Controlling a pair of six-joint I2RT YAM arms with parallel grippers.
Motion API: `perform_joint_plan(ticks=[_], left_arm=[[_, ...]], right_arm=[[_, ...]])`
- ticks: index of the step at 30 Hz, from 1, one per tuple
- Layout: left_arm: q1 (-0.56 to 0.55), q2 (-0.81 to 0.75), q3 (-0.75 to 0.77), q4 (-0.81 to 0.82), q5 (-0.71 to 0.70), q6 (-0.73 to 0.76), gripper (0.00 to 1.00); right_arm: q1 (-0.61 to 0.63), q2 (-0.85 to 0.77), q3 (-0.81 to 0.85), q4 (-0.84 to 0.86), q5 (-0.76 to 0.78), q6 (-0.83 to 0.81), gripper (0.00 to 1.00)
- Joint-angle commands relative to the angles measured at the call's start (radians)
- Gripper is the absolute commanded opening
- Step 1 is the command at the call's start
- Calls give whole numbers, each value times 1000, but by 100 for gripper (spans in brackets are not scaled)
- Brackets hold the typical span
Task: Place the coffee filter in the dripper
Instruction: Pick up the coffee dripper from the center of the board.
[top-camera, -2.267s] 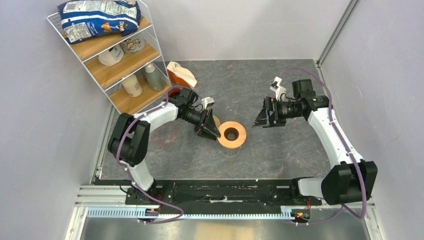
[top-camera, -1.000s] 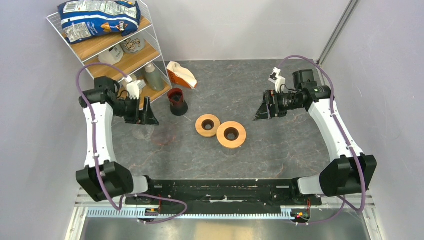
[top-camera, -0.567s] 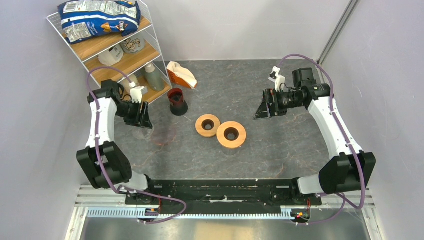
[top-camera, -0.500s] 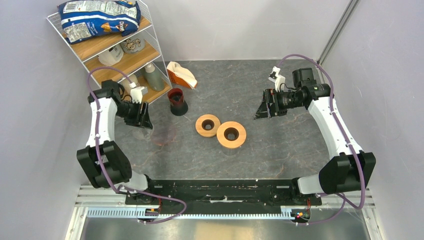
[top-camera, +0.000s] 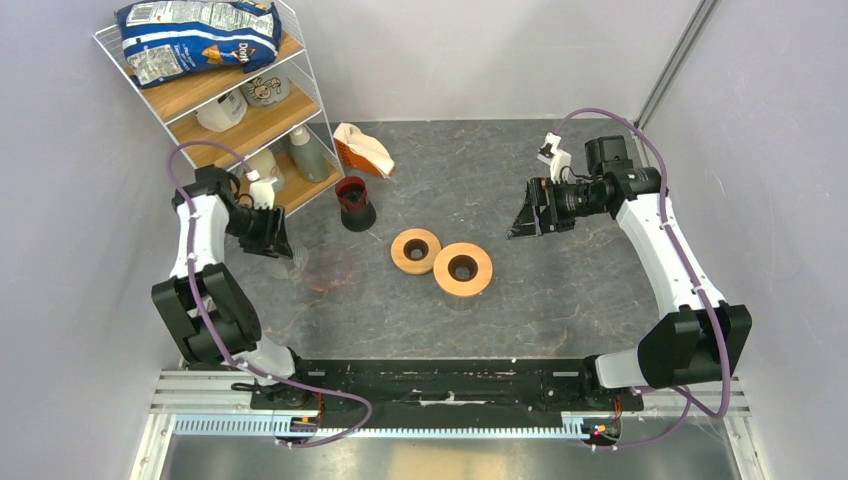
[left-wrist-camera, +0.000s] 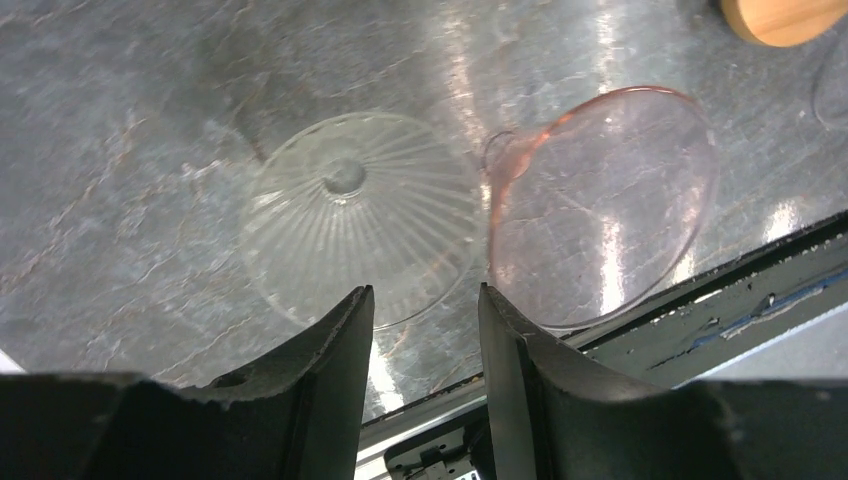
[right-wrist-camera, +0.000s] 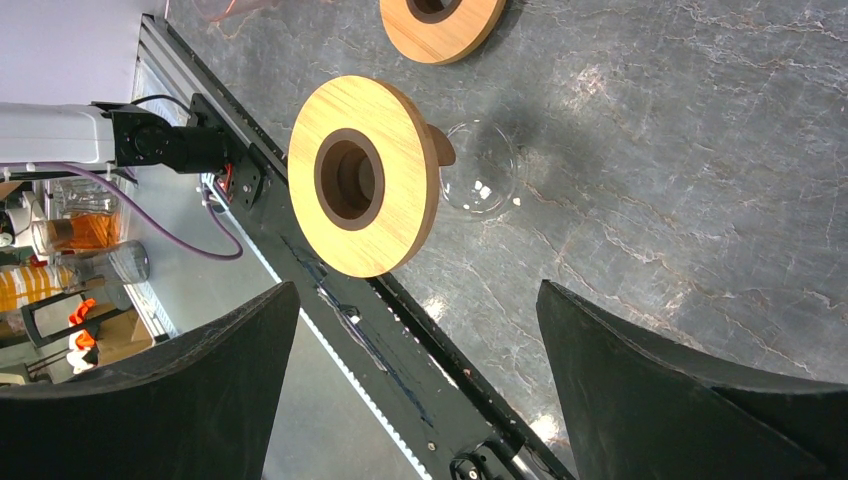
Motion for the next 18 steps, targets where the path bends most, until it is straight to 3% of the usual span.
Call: perform_joint_plan(ticks=[1, 8, 18], left_arm=[[63, 13, 33, 29, -41, 16, 50], [124, 51, 18, 73, -84, 36, 53], [121, 110, -24, 115, -67, 31, 53]], right_arm=[[3, -26, 33, -10, 0, -6, 97], [3, -28, 26, -13, -8, 2, 97], [3, -35, 20, -17, 0, 1, 97]])
